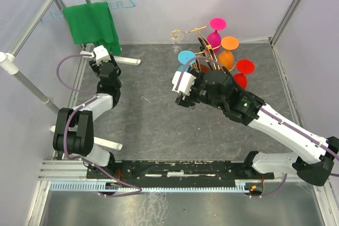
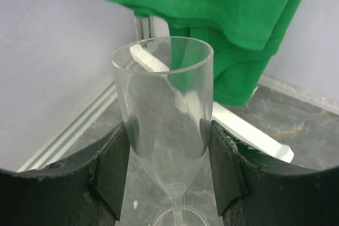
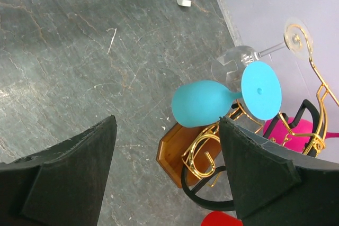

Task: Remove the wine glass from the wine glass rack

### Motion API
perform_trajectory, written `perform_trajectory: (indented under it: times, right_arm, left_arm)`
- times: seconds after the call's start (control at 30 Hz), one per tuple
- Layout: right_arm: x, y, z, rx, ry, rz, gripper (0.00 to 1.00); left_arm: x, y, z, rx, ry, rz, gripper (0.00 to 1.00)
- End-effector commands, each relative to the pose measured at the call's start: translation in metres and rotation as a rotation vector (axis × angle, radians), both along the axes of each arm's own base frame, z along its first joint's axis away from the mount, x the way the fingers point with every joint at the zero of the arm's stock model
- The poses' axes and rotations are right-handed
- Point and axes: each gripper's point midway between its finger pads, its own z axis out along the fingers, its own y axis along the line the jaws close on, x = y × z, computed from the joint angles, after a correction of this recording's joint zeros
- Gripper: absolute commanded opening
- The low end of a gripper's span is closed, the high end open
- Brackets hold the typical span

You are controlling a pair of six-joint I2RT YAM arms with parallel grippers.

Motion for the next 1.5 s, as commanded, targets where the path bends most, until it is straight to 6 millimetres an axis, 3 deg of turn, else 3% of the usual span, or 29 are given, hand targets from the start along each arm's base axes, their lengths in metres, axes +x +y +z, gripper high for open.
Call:
perform_trajectory:
  times: [0.0,0.7,0.97,1.17,1.47]
  right_arm:
    - [0.002,-0.002,0.019,0.078,-0.037,-0.010,0.86]
    - [0.011,0.001,0.010,0.101,-0.029,-0.034,0.86]
    - [0.014,-0.001,0.008,0.094,-0.035,-0.047,0.86]
    - [0.015,-0.002,0.006,0.092,-0.034,-0.047,0.86]
    - [0.018,-0.005,0.009,0.110,-0.015,-0.079,0.88]
  left_arm:
    - [-0.003,0.009,0.054,0.113,-0.198,0.093,0.57]
    - [-0.002,0.013,-0.016,0.162,-0.168,0.241,0.59]
    - [-0.004,0.013,-0.034,0.141,-0.140,0.293,0.71]
    - [-0.010,0.004,-0.044,0.154,-0.124,0.317,0.86]
    - [-0.021,-0.017,-0.037,0.162,-0.112,0.283,0.97]
